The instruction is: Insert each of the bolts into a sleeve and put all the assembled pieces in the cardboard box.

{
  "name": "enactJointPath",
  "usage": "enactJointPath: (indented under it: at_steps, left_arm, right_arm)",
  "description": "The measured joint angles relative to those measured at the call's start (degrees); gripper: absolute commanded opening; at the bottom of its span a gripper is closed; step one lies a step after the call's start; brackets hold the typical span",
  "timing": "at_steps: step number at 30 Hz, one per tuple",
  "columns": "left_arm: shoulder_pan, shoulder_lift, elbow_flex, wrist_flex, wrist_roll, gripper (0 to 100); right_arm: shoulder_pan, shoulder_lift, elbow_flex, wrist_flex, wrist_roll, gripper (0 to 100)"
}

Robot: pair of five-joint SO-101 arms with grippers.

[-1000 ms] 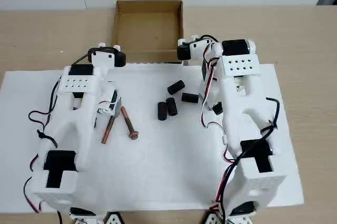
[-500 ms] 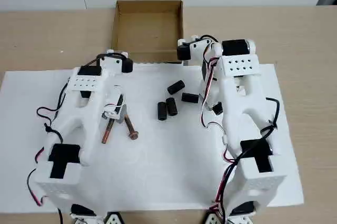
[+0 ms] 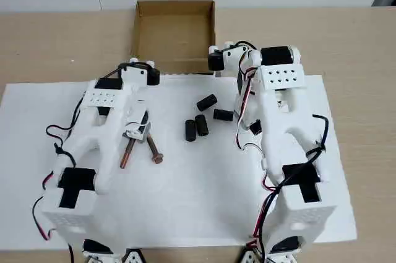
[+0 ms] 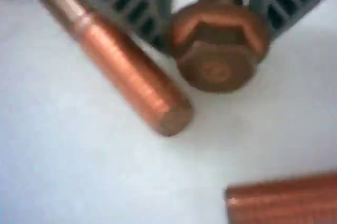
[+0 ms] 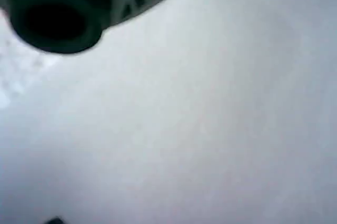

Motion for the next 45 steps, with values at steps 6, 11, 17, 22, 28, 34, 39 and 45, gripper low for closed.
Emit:
enactJointPath:
  at_steps: [6, 11, 17, 22, 28, 34, 39, 45]
  left_arm:
    - [-0.1, 0.0, 0.0, -0.4, 0.3, 1]
    - [-0.5, -0.5, -2.9, 1.5, 0.3, 1]
    - [1.0, -10.7, -6.9, 4.5, 0.4, 1]
    - [2.3, -17.1, -6.9, 6.2, 0.1, 1]
    - [2.2, -25.3, -6.9, 9.5, 0.1, 1]
    - [2.2, -37.5, -6.9, 9.8, 0.1, 1]
    - [3.3, -46.5, 1.8, 8.4, 0.1, 1]
    - [3.6, -60.0, 19.7, -4.7, 0.2, 1]
  right_arm:
    - [0.0, 0.0, 0.0, 0.0, 0.0, 0.8]
    - [0.0, -3.3, 0.0, 0.0, 0.0, 0.7]
    - [-0.3, -12.1, 1.1, 0.1, 0.0, 0.4]
    - [-0.6, -17.8, 8.1, 0.7, 0.0, 0.4]
    - [-0.8, -28.8, 17.1, 0.7, -1.1, 0.4]
    - [-0.8, -43.0, 24.2, -0.1, -8.8, 0.4]
    - [-0.9, -52.2, 32.8, -5.8, -16.3, 0.4]
    - [-0.7, -64.4, 44.8, -16.3, -26.0, 0.3]
